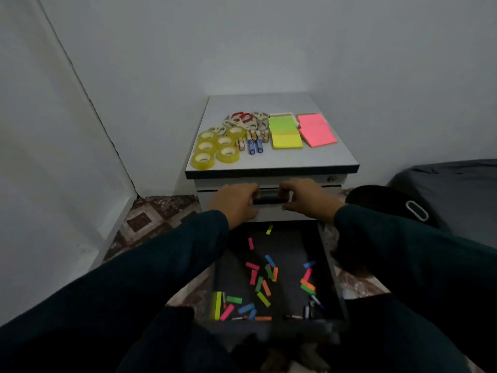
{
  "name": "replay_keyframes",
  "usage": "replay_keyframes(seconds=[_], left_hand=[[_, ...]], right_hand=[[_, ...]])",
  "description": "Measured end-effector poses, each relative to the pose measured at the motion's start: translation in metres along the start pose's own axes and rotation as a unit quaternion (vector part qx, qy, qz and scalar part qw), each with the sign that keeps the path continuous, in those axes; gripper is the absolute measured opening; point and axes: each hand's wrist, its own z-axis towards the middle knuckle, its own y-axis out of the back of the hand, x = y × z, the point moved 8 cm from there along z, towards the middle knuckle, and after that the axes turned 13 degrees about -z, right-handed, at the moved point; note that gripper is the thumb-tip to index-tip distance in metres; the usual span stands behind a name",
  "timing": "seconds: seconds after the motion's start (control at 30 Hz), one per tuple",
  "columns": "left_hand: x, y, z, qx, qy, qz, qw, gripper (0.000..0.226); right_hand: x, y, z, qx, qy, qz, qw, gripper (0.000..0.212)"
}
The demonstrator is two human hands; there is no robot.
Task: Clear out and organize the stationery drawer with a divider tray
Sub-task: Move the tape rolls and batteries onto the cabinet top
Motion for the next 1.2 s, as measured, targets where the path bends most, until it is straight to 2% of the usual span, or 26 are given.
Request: replay_keyframes(seconds=[0.2, 0.37, 0.53, 0.77, 0.87, 0.97, 1.03, 1.1, 1.2], left_hand=[[0.016, -0.059, -0.03, 0.093, 0.019, 0.001, 0.996, 0.018], [0.038, -0.112, -0.05, 0.172, 0.037, 0.021, 0.984, 0.019], [0.069, -0.16, -0.07, 0.236, 0.07, 0.006, 0.969, 0.017], [0.113, -0.209, -0.089, 0.316, 0.139, 0.005, 0.939, 0.016], [0.117, -0.224, -0.09, 0.337, 0.144, 0.025, 0.93, 0.021], [0.118, -0.245, -0.097, 0.398, 0.148, 0.067, 0.903, 0.029], [0.119, -0.258, -0.102, 0.424, 0.155, 0.07, 0.89, 0.033], [0.119, -0.269, -0.107, 0.433, 0.155, 0.071, 0.885, 0.035], [0.12, -0.281, -0.11, 0.434, 0.153, 0.068, 0.885, 0.03]], right_hand=[[-0.003, -0.054, -0.026, 0.075, -0.003, 0.016, 0.997, 0.029], [-0.01, -0.117, -0.044, 0.157, -0.001, 0.011, 0.987, 0.029], [-0.027, -0.186, -0.057, 0.264, -0.014, -0.022, 0.964, 0.032], [-0.048, -0.248, -0.071, 0.371, -0.021, -0.041, 0.928, 0.039], [-0.051, -0.269, -0.079, 0.4, -0.031, -0.051, 0.914, 0.043], [-0.055, -0.284, -0.086, 0.414, -0.06, -0.033, 0.908, 0.056], [-0.057, -0.289, -0.089, 0.415, -0.096, 0.003, 0.905, 0.057], [-0.057, -0.293, -0.092, 0.416, -0.13, 0.026, 0.9, 0.056], [-0.056, -0.301, -0.1, 0.421, -0.164, 0.044, 0.891, 0.074]])
